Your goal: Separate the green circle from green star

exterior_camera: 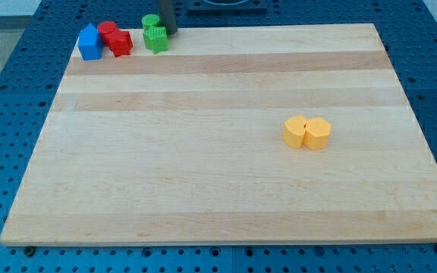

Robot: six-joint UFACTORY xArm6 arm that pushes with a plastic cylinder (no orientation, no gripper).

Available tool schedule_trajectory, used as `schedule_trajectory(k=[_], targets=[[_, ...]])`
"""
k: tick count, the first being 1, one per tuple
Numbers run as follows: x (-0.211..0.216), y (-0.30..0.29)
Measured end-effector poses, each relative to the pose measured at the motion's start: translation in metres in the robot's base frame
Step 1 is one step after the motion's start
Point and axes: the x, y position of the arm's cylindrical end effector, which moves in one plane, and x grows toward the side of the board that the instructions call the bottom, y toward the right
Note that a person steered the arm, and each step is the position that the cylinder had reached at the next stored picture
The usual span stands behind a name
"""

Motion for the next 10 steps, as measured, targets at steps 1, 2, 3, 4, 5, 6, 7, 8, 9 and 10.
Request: schedule_trajectory(k=[1, 2, 3, 4, 5, 6, 7, 8, 9, 10], targets=[[0.000, -0.007], [-0.001, 0.006], [0.000, 0.009], [-0.001, 0.006], [0.000, -0.001], [-0.001, -0.010], [0.000, -0.021], [-0.001, -0.030], [0.000, -0.020], [0.000, 0.030]])
